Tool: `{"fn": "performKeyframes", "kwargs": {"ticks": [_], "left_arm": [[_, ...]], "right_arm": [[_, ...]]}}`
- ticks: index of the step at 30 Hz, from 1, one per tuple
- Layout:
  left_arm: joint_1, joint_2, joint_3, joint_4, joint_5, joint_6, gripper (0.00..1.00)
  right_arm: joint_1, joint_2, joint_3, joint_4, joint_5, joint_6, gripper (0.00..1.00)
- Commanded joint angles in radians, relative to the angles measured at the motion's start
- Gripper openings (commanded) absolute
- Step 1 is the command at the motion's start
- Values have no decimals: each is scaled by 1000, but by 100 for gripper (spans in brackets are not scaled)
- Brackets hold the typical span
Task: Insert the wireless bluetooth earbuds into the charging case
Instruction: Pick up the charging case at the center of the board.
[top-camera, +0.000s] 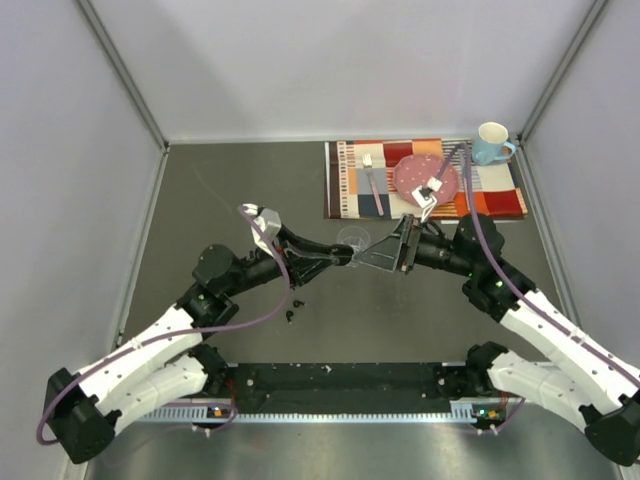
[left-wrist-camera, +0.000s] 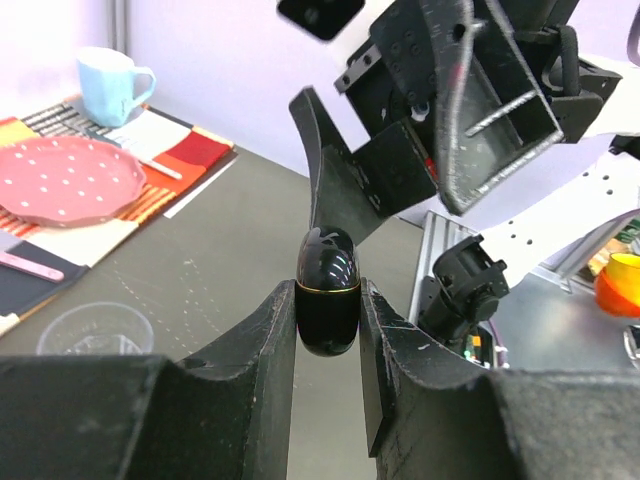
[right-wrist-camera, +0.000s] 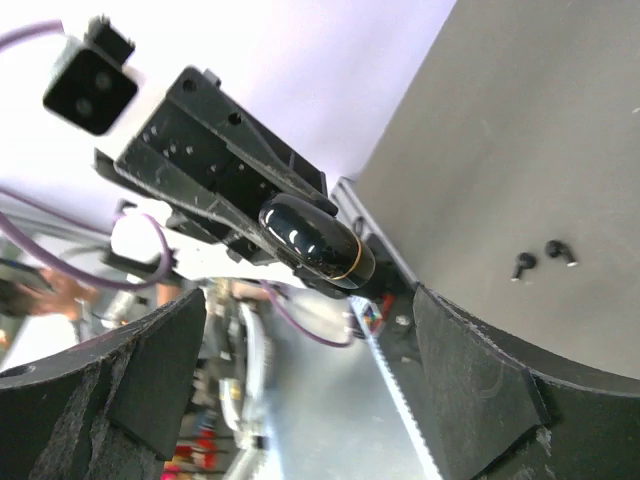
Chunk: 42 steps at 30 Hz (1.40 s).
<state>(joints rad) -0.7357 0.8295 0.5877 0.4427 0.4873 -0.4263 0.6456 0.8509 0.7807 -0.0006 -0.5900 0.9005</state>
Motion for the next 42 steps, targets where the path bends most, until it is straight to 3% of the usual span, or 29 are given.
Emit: {"fn": "performKeyframes", "kwargs": {"ticks": [1, 6, 12, 17, 28, 34, 42], "left_arm": [[-5, -23, -17, 103, -16, 87, 0], [-5, -12, -46, 209, 5, 119, 0], [-5, -4, -43, 237, 10, 144, 0], [-7, 0, -51, 260, 13, 136, 0], [-8, 17, -49, 283, 31, 127, 0], [-11, 17, -54, 289, 25, 124, 0], [-11, 14, -60, 291, 16, 124, 0]], "right_arm": [[-3, 10, -55, 112, 75, 325, 85], [-4, 39, -158, 445, 18, 653, 85], [-3, 33, -147, 396, 56, 707, 86], [-1, 65, -167, 453, 58, 784, 86], [25, 122, -147, 496, 56, 796, 70], [49, 160, -135, 544, 47, 811, 66], [68, 172, -141, 591, 56, 830, 46]]}}
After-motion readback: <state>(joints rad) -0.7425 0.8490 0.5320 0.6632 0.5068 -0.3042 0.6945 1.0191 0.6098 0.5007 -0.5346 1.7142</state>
